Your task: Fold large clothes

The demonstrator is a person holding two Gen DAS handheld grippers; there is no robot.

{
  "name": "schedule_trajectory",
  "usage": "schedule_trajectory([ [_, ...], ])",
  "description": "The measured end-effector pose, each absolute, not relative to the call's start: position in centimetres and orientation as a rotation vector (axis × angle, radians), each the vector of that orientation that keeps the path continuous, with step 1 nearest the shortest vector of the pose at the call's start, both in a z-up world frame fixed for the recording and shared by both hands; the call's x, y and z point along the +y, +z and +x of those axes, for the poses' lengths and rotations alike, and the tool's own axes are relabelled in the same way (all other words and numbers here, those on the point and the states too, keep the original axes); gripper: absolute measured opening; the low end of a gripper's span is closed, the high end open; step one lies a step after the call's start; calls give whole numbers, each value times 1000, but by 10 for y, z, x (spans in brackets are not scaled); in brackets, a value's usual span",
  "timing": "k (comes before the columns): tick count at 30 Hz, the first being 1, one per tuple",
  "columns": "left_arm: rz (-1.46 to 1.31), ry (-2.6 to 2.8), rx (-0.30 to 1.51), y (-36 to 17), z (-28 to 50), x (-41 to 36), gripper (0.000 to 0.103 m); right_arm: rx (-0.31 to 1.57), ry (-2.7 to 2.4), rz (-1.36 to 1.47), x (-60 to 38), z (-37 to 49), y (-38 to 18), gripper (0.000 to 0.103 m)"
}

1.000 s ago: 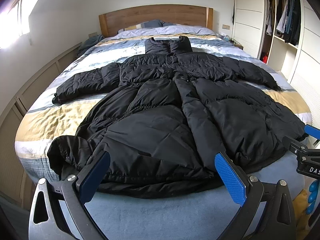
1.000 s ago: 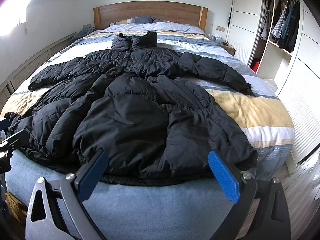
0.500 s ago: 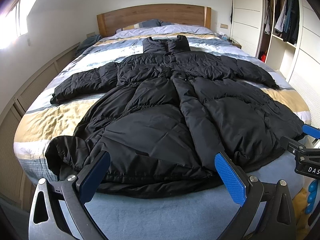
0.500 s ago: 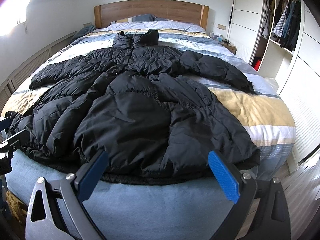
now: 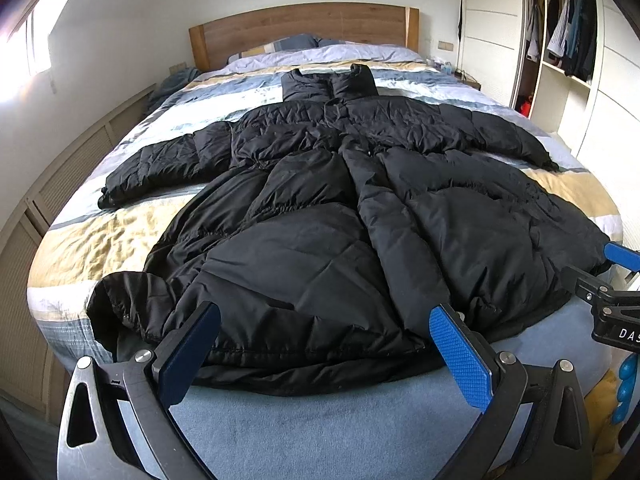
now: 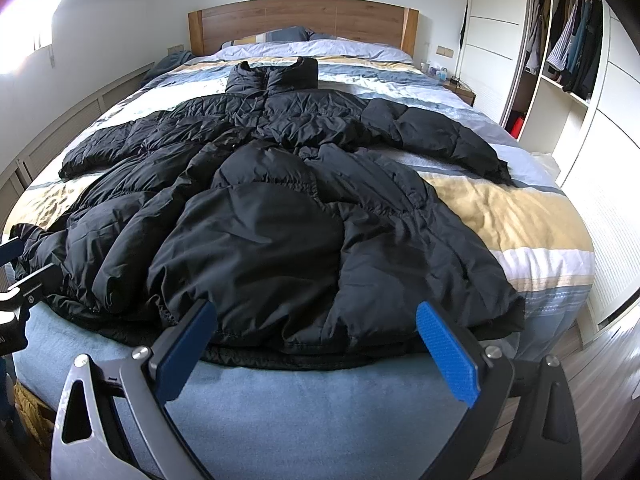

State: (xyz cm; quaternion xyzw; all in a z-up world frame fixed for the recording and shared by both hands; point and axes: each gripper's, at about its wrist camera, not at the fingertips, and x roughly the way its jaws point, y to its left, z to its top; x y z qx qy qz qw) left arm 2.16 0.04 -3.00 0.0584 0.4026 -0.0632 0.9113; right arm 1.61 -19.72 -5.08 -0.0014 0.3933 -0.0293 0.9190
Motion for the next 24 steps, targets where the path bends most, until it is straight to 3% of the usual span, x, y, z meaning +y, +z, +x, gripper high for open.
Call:
schedule_trajectory([
  [24,140,-108,836,-17,34,-1,102,805,-39,13,-197,27,-42,101],
])
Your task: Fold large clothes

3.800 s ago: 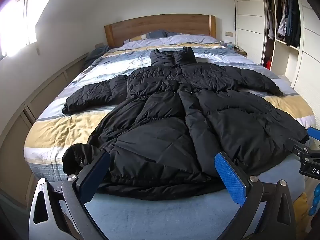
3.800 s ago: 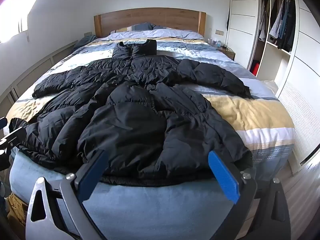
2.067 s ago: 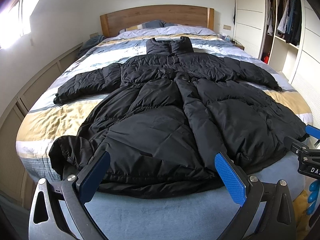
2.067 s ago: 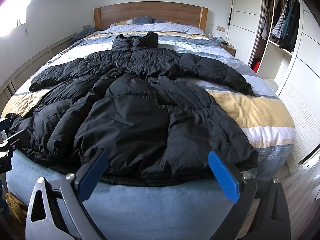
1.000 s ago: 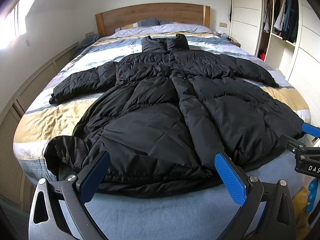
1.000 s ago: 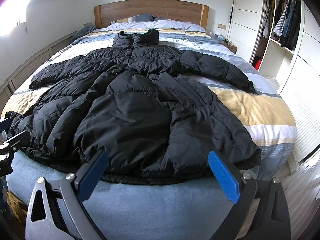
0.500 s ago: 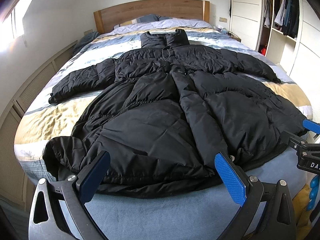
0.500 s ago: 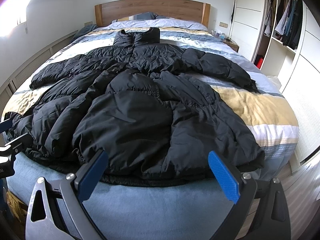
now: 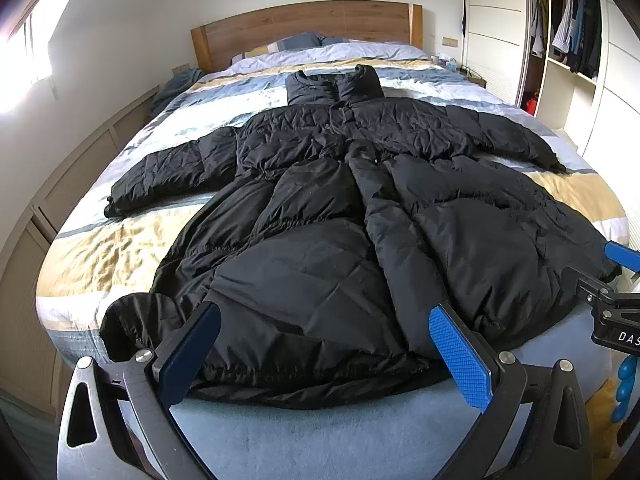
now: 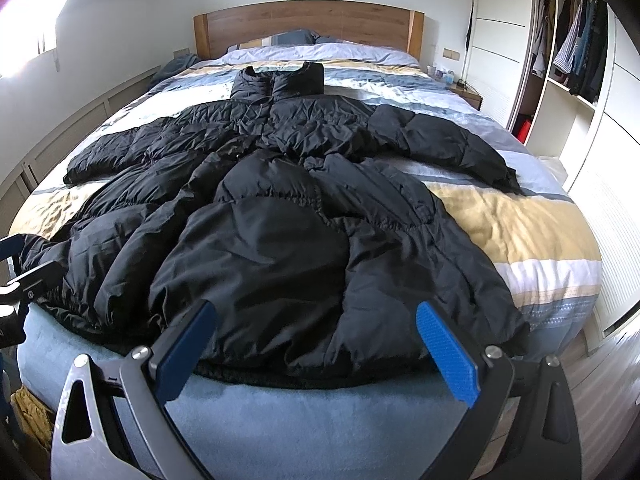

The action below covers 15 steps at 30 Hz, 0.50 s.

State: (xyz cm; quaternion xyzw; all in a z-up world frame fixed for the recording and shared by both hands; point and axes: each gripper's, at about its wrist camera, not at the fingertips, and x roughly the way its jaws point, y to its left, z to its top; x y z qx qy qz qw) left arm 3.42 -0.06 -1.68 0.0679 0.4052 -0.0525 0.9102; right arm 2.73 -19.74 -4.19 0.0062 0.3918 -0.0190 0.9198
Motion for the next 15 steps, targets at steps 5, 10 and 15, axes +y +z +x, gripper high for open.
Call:
schedule_trajectory([
  [5,140,-107,839,-10,39,-1,102,802,-39,16,-204,34,-38,101],
  [10,140,-99,838,-2,44,-2,102,797,-42,13,-205,38,-32,101],
  [15,143,-92,824,10,51,-1,102,779,-40,9,-209,46,-23,101],
])
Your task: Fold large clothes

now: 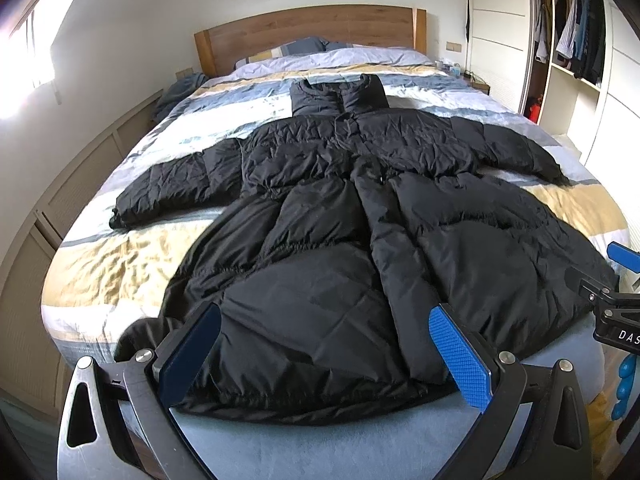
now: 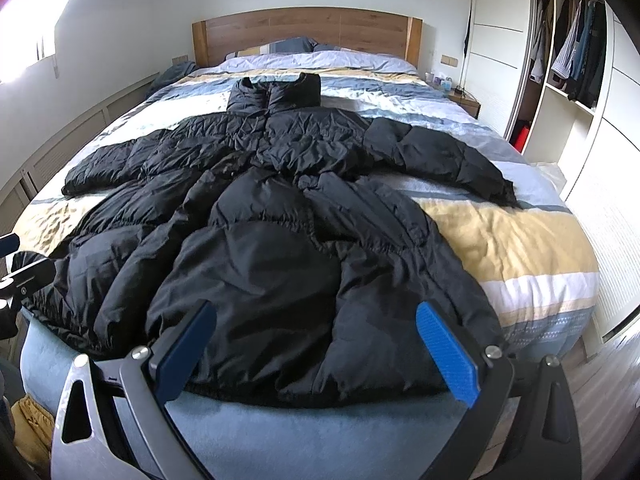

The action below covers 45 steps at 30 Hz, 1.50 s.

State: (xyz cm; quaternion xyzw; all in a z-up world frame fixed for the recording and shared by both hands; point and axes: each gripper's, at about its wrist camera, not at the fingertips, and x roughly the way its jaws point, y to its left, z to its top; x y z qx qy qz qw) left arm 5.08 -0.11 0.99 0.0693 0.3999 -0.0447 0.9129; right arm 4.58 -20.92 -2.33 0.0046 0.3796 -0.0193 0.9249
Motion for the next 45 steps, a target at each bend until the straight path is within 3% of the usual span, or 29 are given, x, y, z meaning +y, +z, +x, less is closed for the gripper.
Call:
schedule_trajectory([
  [28,168,-36,564,122,190,-31,102,586,-60,75,-255,188,81,101],
  [37,157,-11,606,101,261,-34,102,615,-122,185,-299,256,60,101],
  [45,162,19,632,66,313,-33,102,686,-190,297,-346,303,2,101],
])
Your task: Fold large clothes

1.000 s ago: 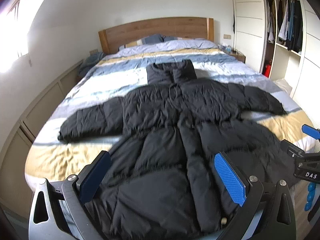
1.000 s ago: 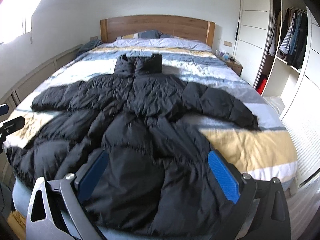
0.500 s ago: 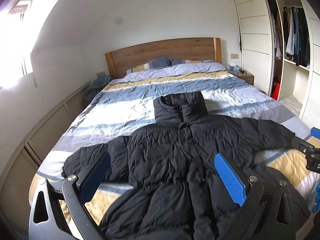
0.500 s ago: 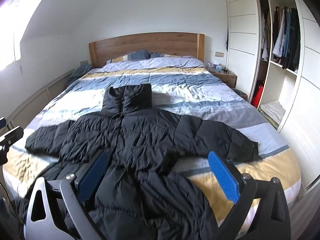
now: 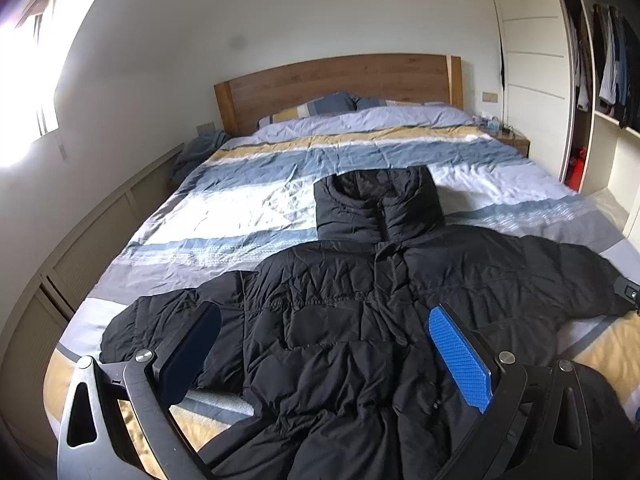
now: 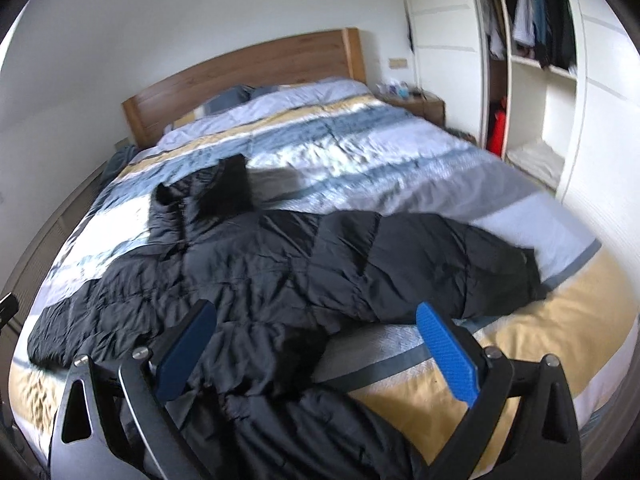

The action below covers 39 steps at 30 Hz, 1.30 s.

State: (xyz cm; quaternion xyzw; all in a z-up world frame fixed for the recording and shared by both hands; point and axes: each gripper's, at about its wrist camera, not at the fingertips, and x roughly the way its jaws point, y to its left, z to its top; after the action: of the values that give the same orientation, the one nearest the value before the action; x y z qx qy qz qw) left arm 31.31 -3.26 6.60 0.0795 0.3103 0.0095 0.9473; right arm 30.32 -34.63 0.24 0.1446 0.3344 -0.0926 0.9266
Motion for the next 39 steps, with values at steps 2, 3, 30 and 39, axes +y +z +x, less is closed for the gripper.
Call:
schedule_trajectory([
  [2,165,22,655,55,326,-31,102,708,-212,333,-362,311,-16,101],
  [3,165,22,666,50,329,-30,102,716,-221,353,-369,313,-25,101],
  [30,173,131,846,-16,346,22,102,654,-242,1050,-574,312,-179,100],
  [39,142,181,827,2,332,47,102,525,-253,1225,-598,322,-195,54],
])
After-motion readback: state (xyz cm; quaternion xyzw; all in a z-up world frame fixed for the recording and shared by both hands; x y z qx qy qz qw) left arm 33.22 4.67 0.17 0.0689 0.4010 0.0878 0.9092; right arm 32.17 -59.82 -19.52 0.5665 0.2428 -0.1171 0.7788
